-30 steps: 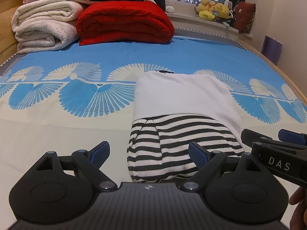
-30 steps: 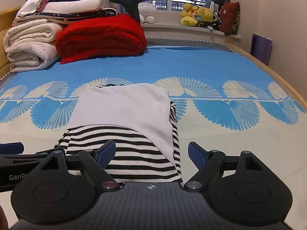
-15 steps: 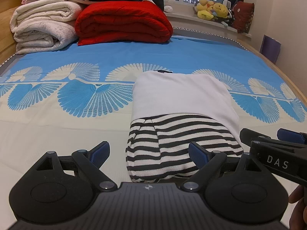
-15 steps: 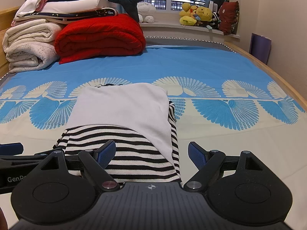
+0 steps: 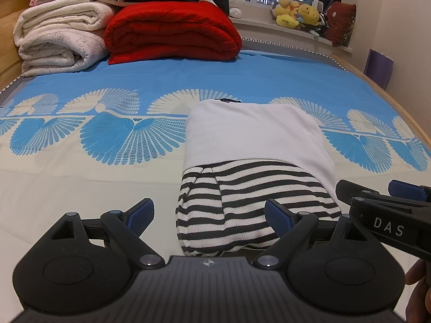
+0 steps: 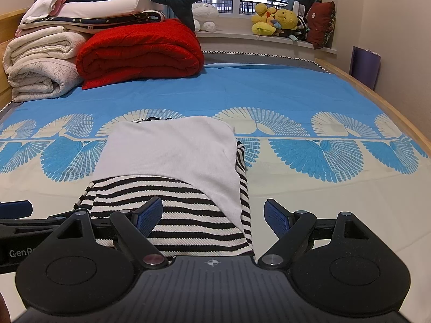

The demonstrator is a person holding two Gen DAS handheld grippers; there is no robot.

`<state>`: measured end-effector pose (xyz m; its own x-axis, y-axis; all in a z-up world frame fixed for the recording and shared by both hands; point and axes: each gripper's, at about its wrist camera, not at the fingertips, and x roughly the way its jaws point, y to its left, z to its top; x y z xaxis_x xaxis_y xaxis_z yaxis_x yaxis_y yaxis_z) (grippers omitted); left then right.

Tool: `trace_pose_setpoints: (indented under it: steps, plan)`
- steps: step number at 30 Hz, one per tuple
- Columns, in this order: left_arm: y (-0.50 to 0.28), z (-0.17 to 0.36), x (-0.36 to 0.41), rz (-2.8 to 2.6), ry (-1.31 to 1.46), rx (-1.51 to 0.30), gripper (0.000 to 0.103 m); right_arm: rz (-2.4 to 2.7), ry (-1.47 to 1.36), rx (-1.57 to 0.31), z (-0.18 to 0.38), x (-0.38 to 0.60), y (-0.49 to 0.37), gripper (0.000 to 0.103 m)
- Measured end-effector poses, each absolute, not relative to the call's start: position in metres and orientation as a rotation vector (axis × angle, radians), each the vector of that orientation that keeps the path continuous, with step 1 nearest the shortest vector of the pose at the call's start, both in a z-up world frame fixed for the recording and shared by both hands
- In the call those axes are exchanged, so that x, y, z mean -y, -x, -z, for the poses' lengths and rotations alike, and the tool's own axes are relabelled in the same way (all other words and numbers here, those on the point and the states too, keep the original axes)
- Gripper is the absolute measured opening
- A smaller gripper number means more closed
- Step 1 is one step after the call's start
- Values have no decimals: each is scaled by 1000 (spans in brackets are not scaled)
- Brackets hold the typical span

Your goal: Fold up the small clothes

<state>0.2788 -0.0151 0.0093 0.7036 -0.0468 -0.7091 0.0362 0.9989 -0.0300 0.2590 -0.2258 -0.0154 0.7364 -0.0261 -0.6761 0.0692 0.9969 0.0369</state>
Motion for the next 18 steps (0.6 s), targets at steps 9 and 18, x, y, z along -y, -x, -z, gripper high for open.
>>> trace_pose_setpoints:
  steps: [9,18]
  plan:
    - [-279,-9,15,46,15,-789,92,53,-61,-742,15,226,-259,84]
    - [-279,-8,19,52,13,-787,92,52,-61,-742,15,226,-259,84]
